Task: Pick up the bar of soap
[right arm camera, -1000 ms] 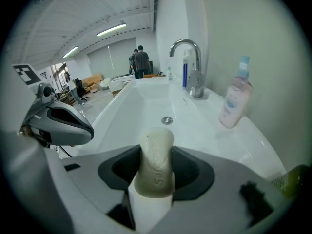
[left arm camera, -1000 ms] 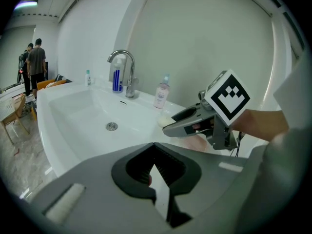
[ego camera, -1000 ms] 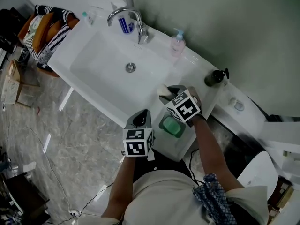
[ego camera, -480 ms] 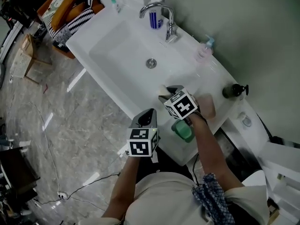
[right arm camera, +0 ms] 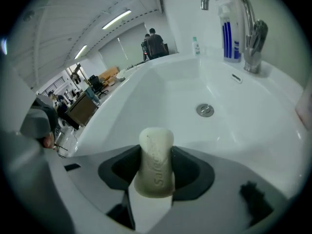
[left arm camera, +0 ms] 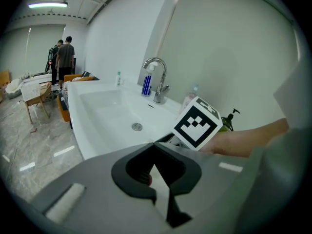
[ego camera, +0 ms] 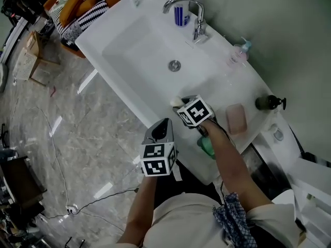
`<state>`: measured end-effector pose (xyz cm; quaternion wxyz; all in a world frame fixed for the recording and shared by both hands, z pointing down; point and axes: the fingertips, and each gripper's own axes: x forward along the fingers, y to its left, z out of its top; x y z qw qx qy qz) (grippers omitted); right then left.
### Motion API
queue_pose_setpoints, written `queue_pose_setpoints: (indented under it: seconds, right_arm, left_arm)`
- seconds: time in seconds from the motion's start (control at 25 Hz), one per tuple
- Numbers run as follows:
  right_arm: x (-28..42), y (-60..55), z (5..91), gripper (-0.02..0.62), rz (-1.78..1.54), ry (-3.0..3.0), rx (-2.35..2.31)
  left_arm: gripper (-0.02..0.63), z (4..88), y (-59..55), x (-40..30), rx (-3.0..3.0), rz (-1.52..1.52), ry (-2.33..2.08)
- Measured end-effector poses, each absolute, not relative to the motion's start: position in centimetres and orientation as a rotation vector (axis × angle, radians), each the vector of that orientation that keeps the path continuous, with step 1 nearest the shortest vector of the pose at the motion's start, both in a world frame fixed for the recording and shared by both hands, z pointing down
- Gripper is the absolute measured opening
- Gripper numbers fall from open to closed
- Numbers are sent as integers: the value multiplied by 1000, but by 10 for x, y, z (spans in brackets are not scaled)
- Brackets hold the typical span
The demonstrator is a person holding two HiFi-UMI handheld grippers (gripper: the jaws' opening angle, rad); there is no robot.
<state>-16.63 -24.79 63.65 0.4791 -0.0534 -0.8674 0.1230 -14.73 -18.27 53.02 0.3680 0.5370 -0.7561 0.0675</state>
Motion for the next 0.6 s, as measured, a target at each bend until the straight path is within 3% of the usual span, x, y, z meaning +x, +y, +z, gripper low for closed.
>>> queue_pose_setpoints:
  seconds: [0.6]
  right_arm:
    - [-186, -245, 711, 198, 274, -1939, -179]
  left_arm:
    - [8, 555, -177, -174, 1255, 115, -1966]
